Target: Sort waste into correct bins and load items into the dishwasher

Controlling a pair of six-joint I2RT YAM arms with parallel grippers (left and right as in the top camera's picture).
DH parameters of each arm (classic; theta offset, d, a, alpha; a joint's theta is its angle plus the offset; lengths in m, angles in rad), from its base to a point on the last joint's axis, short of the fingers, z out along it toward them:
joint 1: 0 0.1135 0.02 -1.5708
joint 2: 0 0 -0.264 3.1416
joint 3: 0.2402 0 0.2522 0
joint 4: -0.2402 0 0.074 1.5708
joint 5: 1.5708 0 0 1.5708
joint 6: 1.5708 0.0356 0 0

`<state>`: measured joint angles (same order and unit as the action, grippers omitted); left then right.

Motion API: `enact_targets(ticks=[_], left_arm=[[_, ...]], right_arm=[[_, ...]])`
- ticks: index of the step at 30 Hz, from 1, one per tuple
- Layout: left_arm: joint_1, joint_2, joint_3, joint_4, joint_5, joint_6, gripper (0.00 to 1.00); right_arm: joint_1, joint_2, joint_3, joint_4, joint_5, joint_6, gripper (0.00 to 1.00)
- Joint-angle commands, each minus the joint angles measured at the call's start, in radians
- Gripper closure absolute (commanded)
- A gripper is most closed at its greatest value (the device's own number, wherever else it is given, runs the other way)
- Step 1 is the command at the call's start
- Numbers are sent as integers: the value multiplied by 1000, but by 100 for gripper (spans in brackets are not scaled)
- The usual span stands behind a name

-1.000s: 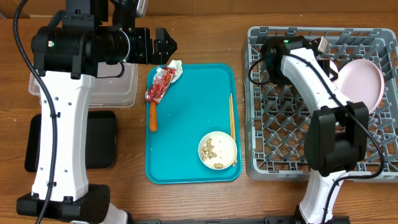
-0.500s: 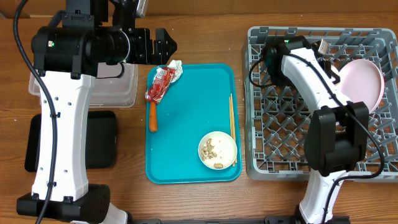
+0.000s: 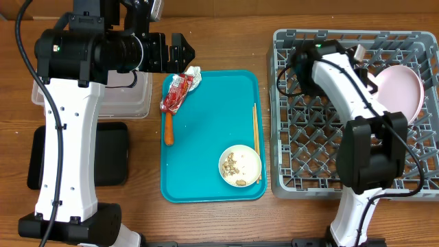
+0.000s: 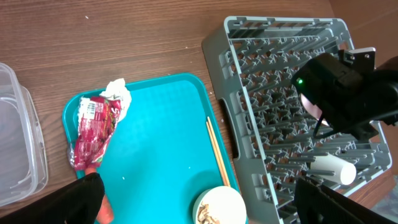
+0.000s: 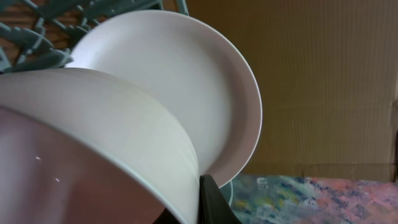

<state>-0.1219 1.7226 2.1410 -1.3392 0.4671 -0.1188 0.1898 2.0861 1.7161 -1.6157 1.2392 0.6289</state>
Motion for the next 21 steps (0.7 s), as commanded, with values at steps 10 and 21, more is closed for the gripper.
enact_targets(ticks=[10, 21], left_arm=[[5, 7, 14, -16, 5, 26, 0], [5, 7, 14, -14, 5, 26, 0]], right_arm=[[65, 18, -14, -21, -110, 11, 96], [141, 18, -14, -74, -165, 11, 55]])
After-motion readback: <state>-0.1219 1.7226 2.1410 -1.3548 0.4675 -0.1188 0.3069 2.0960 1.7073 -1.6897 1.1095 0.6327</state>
